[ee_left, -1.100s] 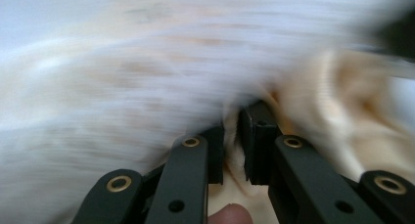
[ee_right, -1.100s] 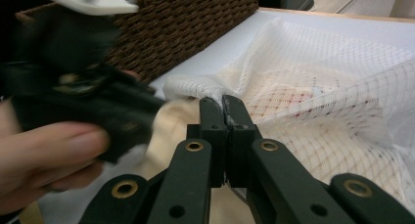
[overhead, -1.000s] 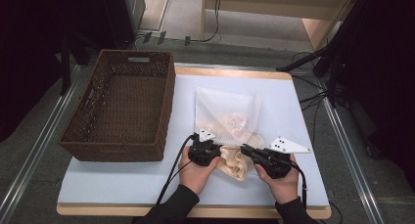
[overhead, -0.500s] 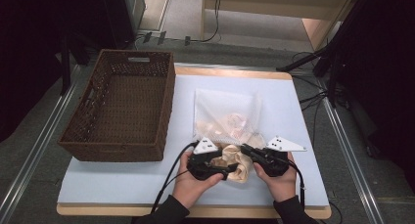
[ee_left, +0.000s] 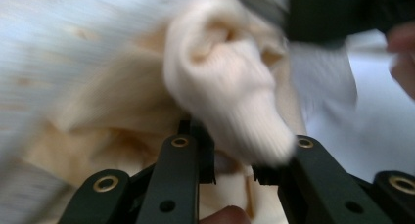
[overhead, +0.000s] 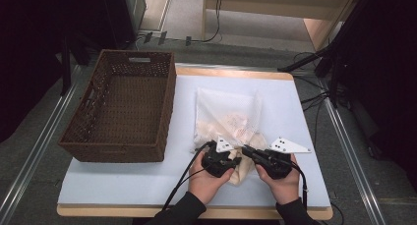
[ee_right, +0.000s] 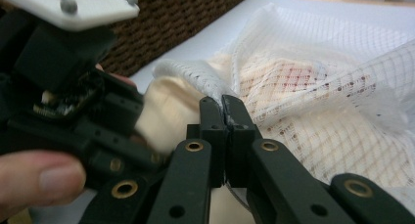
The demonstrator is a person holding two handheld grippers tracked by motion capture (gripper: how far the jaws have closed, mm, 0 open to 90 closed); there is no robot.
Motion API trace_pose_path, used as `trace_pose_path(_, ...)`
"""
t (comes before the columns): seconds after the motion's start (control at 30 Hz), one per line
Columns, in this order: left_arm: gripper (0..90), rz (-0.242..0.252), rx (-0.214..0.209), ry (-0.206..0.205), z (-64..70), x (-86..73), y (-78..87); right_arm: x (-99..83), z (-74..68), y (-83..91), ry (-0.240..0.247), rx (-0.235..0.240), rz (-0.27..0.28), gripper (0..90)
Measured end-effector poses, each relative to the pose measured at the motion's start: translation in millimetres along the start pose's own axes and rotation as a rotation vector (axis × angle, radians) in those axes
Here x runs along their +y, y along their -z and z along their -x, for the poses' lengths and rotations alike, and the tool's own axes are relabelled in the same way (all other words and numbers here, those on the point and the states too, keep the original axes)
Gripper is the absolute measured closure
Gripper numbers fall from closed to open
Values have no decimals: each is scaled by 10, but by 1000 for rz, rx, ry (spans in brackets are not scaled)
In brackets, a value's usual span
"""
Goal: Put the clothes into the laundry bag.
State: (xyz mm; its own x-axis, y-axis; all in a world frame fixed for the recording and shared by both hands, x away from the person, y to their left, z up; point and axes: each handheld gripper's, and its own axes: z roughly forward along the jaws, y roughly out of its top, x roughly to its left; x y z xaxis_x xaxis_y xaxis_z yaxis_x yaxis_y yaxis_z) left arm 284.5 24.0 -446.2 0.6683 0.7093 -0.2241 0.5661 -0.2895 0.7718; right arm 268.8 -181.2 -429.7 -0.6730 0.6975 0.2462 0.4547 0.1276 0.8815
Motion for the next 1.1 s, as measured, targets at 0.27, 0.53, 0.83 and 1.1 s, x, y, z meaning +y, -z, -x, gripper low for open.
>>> trace_pose_path(0.27,747,16,127,46,-190,37,-183,54,-11,63,-2,11,18,896)
trace_pose_path(0.53,447,-6,56,25,-248,-17,-80,-16,51,1,-11,-1,-16,896)
trace_pose_path(0.83,237,-59,64,-62,-207,-288,389,-30,86,-9,-26,-12,-17,894)
trace_pose_path(1.1,634,-128,168,-94,-241,-501,410,-41,87,-28,-26,-13,-21,894)
